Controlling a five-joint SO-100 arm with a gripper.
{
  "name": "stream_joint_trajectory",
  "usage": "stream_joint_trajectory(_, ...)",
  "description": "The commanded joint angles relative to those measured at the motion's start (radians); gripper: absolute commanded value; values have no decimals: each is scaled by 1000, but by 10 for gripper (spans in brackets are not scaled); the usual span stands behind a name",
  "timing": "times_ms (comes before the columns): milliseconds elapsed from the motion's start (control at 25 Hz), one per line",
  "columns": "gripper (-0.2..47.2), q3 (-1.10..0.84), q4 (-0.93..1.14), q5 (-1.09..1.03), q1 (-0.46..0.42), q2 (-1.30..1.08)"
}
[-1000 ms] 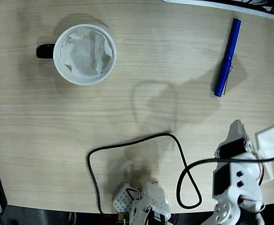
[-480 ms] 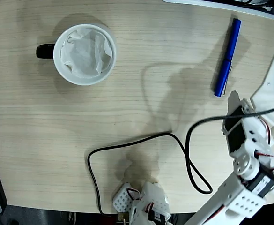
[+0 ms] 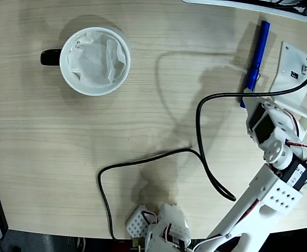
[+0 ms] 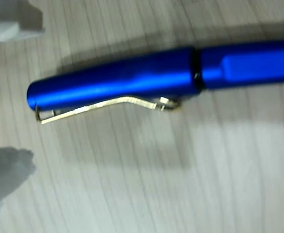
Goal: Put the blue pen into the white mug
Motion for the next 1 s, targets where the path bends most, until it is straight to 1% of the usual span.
stream_joint_trajectory(0, 178, -37, 20, -15, -11, 14)
stream_joint_trajectory(40, 187, -37, 20, -15, -17, 8)
stream_joint_trajectory(120, 190, -37, 20, -17, -26, -9)
stream_joint_trajectory(360, 191, -38, 15, -17, -35, -60)
stream_joint_trajectory(600, 192, -48, 14, -17, -25, -86)
stream_joint_trajectory(720, 209, -66, 8, -17, -11, -91)
stream_joint_trajectory(960, 212, -100, -20, -17, 12, -101)
